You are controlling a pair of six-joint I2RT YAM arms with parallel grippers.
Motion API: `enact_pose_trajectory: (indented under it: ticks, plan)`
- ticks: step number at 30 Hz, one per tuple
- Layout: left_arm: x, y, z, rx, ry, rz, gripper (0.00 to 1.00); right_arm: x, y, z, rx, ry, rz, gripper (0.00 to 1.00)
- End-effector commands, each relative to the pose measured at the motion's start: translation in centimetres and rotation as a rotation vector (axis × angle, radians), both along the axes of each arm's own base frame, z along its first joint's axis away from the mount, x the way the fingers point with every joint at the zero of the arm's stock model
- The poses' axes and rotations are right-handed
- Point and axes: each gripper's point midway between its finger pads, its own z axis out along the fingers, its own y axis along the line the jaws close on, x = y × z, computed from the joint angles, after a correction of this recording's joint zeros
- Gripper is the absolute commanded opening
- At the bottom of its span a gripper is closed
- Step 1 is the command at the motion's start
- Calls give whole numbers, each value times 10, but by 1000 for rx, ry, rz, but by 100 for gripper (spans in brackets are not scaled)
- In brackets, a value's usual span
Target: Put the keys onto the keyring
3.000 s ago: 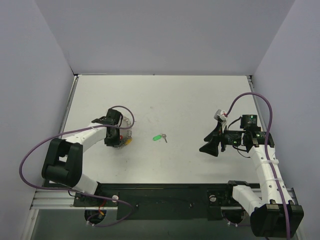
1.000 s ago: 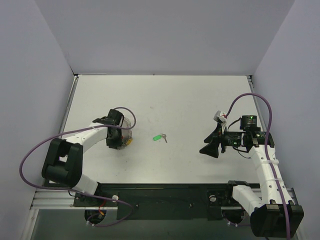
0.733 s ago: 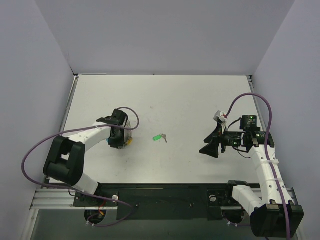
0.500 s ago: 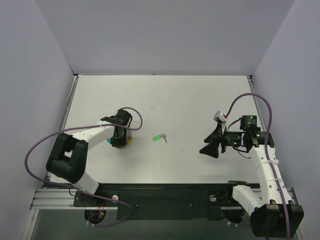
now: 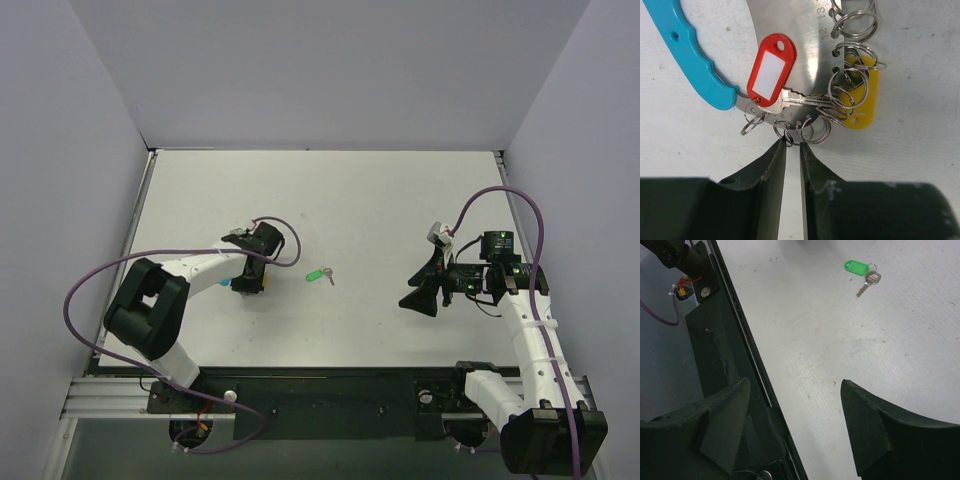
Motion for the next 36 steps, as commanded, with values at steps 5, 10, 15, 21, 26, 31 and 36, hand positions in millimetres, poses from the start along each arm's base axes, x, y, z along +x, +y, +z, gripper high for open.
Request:
enact_pose_trajectory:
  ticks: [5,10,15,21,26,31,36]
  plan:
    - [15,0,4,83,-51,18,27,-2,3,11,31,-34,23,68]
    - [19,-2,4,88,-72,17,27,-2,3,12,31,-37,23,68]
    - [20,-5,3,72,-80,14,18,-2,3,11,31,-34,23,68]
    - [16,-6,4,59,-69,11,0,-2,3,11,31,-33,23,68]
    - [11,-7,18,22,-84,11,0,-2,3,11,30,-31,23,68]
    - [8,-7,41,-13,-114,5,0,-2,3,12,31,-34,24,68]
    - [5,-6,53,-85,-120,15,0,-2,3,12,31,-34,24,69]
